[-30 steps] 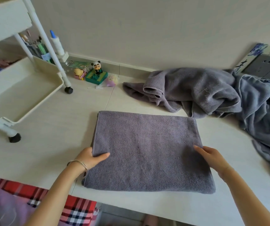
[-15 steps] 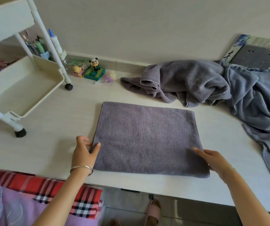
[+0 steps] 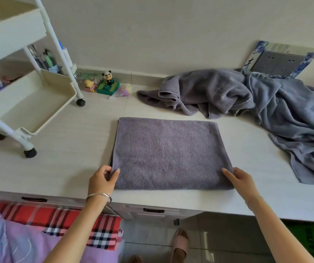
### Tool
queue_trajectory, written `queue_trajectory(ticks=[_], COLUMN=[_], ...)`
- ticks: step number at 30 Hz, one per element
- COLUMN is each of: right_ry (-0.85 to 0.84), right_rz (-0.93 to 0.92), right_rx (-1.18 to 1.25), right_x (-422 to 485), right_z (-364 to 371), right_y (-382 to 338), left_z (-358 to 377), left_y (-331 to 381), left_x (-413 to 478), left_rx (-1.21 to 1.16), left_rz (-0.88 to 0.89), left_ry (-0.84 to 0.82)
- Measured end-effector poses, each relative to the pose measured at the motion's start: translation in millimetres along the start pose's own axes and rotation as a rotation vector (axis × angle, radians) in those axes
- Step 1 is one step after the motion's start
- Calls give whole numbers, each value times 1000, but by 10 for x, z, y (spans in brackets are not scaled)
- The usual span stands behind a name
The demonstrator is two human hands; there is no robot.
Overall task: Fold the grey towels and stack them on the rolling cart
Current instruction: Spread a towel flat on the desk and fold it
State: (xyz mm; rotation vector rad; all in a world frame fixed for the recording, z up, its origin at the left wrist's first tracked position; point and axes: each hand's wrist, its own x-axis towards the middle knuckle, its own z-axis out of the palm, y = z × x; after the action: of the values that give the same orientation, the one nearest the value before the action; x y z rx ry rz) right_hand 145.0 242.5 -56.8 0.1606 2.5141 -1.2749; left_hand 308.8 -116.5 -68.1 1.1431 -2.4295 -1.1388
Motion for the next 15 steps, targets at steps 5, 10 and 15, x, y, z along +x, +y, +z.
queue_trajectory(ticks=[5,10,15], right_ry=[-60,47,140], right_rz=[55,47,-46], right_rx=[-101,16,-17], right_x=[-1,-51,-132], right_z=[26,37,117], right_y=[-55,-49,-3], left_z=[2,30,41], left_y=[14,-28,-191], left_x=[32,57,12], left_rx=[-30,-129,70], left_rz=[10,-57,49], left_ry=[-66,-31,-53])
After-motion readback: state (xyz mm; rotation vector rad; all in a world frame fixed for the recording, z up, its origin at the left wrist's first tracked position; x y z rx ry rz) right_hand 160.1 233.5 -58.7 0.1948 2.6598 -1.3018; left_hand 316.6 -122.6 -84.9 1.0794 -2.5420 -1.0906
